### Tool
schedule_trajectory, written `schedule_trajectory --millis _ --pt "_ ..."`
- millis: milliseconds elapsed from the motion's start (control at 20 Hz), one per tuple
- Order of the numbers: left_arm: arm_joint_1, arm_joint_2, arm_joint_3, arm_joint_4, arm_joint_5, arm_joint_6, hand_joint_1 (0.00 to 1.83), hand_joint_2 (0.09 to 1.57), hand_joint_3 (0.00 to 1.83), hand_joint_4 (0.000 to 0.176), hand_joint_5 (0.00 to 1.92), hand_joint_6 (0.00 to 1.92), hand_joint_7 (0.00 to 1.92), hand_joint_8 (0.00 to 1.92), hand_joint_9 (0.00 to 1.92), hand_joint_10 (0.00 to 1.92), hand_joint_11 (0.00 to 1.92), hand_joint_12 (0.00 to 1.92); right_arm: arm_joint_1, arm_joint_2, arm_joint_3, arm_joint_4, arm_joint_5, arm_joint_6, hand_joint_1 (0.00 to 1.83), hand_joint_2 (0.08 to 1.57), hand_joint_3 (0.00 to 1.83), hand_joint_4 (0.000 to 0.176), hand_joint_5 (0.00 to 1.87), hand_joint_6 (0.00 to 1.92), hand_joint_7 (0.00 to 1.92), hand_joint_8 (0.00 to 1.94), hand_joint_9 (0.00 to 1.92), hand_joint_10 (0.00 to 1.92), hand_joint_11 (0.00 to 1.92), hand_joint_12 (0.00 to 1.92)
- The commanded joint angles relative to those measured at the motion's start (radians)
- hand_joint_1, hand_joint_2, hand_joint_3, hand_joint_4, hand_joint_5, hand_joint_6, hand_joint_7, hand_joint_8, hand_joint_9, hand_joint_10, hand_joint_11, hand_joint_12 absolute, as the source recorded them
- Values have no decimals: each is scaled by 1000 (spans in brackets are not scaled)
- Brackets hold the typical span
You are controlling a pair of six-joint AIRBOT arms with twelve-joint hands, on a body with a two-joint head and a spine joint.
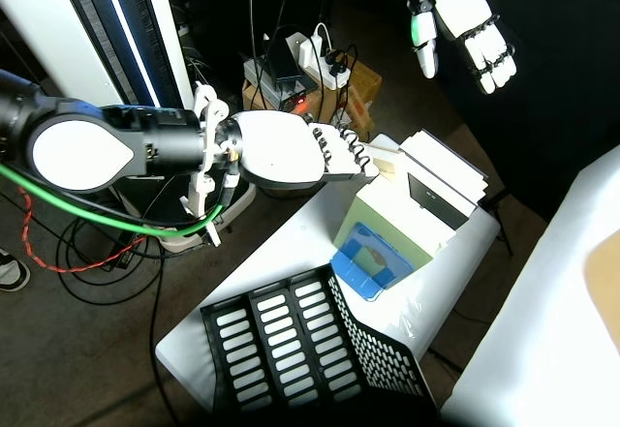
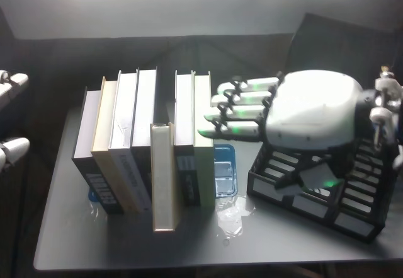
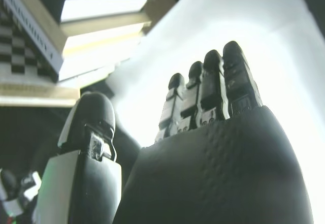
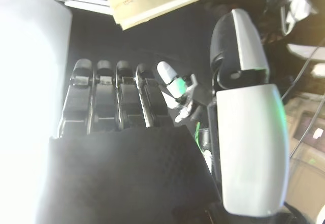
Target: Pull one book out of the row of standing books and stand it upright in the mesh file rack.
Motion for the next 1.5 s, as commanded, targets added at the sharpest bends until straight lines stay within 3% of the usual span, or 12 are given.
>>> schedule_trajectory --millis 0,50,150,300,650,700,900,1050,1300,1350,1400,1450 --pt "2 18 9 -26 -123 1 336 1382 2 59 0 0 0 0 0 0 0 0 20 -7 3 16 79 1 789 1050 0 0 0 0 0 0 0 0 0 0" --pt "5 23 9 -40 -132 1 315 1364 0 72 0 0 0 0 0 0 0 0 32 -17 6 0 75 1 694 1111 16 0 0 0 0 0 0 0 0 0" --pt "5 36 7 -51 -140 -2 278 1353 0 64 0 0 0 0 0 0 0 0 55 -33 6 -36 59 1 689 1121 17 0 0 0 0 0 0 0 0 0" --pt "5 47 1 -51 -160 -7 290 1352 0 100 0 0 0 0 0 0 0 0 76 -58 6 -75 41 1 803 1052 0 0 0 0 0 0 0 0 0 0" --pt "6 49 3 -65 -172 -8 291 1330 0 86 0 0 0 0 0 0 0 0 117 -169 26 -211 -26 -2 756 993 0 0 0 0 0 0 0 0 0 0" --pt "6 48 5 -67 -171 -8 301 1329 0 81 0 0 0 0 0 0 0 0 117 -185 32 -215 -31 -12 658 1024 0 0 0 0 0 0 0 0 0 0" --pt "14 44 5 -73 -174 -14 306 1328 0 91 0 0 0 0 0 0 0 0 117 -250 44 -230 -70 -92 852 1051 4 0 0 0 0 0 0 0 0 0" --pt "17 41 7 -76 -175 -19 329 1324 0 78 19 7 0 0 0 0 0 0 115 -283 46 -230 -95 -138 701 837 0 0 0 0 0 0 0 0 0 0" --pt "53 30 8 -99 -203 -52 331 1314 0 88 23 8 0 0 0 0 0 0 110 -344 59 -302 -129 -148 783 900 5 0 143 27 177 16 96 30 0 0" --pt "59 30 8 -105 -206 -54 336 1322 0 87 14 3 0 0 0 0 0 0 106 -355 60 -321 -138 -148 1008 1020 61 0 254 71 121 4 18 5 0 0" --pt "61 30 7 -108 -210 -54 336 1322 0 87 14 3 0 0 0 0 0 0 101 -363 60 -337 -144 -148 1008 1020 61 0 254 71 121 4 18 5 0 0" --pt "62 30 5 -112 -218 -54 379 1326 0 78 30 9 0 0 0 0 0 0 96 -368 60 -346 -151 -148 494 1134 313 0 129 29 126 8 71 6 0 423"
